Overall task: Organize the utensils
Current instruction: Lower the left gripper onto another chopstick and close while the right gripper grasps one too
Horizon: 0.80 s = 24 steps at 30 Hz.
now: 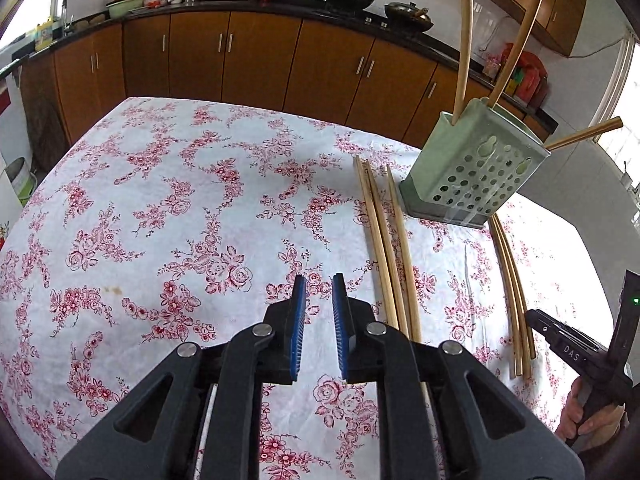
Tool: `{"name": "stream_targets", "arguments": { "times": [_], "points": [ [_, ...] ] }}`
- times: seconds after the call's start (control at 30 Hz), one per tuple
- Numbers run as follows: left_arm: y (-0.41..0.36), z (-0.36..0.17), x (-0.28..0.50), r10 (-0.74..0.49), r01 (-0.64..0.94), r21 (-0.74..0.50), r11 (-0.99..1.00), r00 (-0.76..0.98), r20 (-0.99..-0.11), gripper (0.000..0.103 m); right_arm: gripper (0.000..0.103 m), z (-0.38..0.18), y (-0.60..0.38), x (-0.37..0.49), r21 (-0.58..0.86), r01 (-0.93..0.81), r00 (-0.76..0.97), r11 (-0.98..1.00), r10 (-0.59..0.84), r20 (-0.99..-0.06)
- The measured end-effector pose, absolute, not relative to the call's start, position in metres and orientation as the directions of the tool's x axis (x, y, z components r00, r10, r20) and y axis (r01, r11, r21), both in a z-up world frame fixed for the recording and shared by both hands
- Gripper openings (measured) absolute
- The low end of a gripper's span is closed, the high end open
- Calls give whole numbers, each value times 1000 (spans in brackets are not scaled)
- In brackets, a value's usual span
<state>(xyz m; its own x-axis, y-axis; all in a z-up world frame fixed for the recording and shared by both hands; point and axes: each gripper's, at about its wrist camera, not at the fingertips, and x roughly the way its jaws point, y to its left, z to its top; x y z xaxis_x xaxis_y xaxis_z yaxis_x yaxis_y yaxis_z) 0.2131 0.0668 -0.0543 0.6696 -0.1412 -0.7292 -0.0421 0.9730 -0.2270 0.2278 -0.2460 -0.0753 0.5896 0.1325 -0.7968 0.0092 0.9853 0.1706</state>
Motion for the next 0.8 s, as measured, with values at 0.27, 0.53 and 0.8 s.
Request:
{"name": "stream_targets", "arguments": {
  "times": [0.27,0.53,0.8],
  "points": [
    [58,-56,219,-173,-15,-241,970,654,-736,18,13,-78,-234,229,81,-11,608,997,71,-790],
    [41,-65,223,-220,43,-249,968,625,-749,17,8,-81,-265,237,44,129,615,991,-45,-787],
    [16,-76,231,-242,104,-225,969,592,-768,17,8,-83,-289,236,64,183,613,981,-62,-788]
  ]
}}
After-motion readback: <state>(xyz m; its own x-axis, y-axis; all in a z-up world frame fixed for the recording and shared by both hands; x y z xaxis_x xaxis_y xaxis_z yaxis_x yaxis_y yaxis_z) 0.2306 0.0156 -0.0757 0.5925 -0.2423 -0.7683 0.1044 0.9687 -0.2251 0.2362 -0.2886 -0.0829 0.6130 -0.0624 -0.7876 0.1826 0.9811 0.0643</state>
